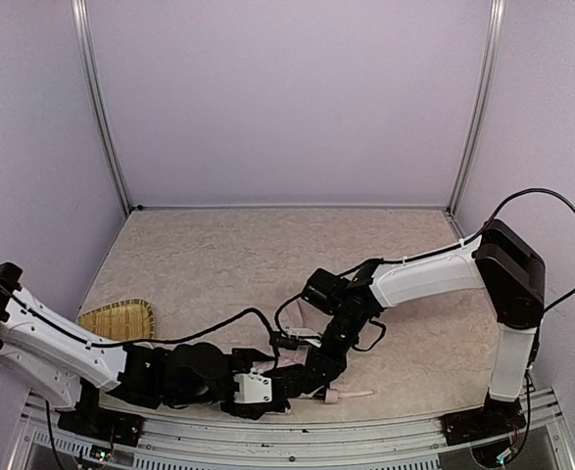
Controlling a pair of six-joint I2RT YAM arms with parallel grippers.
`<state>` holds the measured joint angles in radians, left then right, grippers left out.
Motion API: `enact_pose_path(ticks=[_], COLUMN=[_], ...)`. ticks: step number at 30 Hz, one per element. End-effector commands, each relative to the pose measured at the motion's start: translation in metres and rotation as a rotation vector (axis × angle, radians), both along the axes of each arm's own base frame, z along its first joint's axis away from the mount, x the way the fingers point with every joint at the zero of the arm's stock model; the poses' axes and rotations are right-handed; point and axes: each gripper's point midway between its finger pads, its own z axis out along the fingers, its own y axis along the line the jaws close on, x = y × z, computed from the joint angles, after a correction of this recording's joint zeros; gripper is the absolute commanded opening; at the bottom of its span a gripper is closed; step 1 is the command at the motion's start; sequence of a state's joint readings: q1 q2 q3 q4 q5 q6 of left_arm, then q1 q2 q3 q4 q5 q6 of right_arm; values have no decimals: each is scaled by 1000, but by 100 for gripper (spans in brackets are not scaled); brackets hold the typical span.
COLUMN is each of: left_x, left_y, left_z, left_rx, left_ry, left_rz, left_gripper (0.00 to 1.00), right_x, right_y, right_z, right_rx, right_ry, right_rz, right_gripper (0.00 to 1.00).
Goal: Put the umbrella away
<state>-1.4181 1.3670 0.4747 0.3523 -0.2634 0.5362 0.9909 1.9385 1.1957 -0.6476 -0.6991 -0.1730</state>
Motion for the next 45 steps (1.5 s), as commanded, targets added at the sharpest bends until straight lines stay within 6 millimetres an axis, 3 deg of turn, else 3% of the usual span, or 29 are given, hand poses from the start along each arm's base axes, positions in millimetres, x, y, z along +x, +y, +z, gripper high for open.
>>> enact_pose_path(ticks=[1, 6, 8, 14, 16, 18, 19, 20, 21, 26, 33, 36, 37, 39, 40, 41, 45], left_x=[40, 54, 56, 42, 38, 37, 38, 39, 40, 41, 53, 53, 53, 53, 53, 51, 49], left_y=[-6, -22, -26, -29, -28, -25, -24, -22, -20, -12, -3, 0, 1, 3, 3, 3, 2], left_z=[-31, -43, -50, -69, -75, -82, -84, -86, -87, -93, -92, -96, -97, -99, -99, -99, -97], left_rx=[189, 162, 166, 193, 213, 229, 231, 235, 235, 241, 212, 216, 215, 211, 209, 207, 204], left_ry=[-102, 48, 104, 269, 308, 336, 349, 363, 379, 473, 630, 695, 713, 752, 769, 789, 843], left_rz=[106, 43, 31, -23, -27, -20, -10, 0, 10, 30, 77, 85, 89, 89, 83, 71, 47], left_gripper=[82, 82, 76, 56, 51, 47, 44, 42, 41, 39, 37, 36, 36, 36, 36, 36, 36], right_x=[-29, -18, -10, 13, 21, 28, 32, 35, 40, 55, 86, 105, 107, 106, 99, 90, 56], right_y=[-65, -55, -47, -25, -18, -13, -12, -11, -9, -18, -50, -61, -63, -70, -78, -82, -86], right_z=[-56, -59, -61, -53, -45, -37, -32, -27, -19, 8, 66, 119, 154, 188, 210, 219, 222], right_rx=[-291, -232, -217, -118, -84, -58, -47, -35, -15, 5, 75, 246, 373, 536, 663, 747, 919], right_ry=[116, 133, 118, 71, 45, 13, -8, -33, -67, -188, -511, -733, -822, -939, -1006, -1059, -1120], right_rz=[41, 46, 41, -17, -46, -84, -101, -121, -141, -230, -391, -487, -513, -547, -568, -534, -390], right_gripper=[18, 18, 19, 37, 47, 64, 76, 95, 99, 100, 100, 100, 100, 100, 100, 100, 99])
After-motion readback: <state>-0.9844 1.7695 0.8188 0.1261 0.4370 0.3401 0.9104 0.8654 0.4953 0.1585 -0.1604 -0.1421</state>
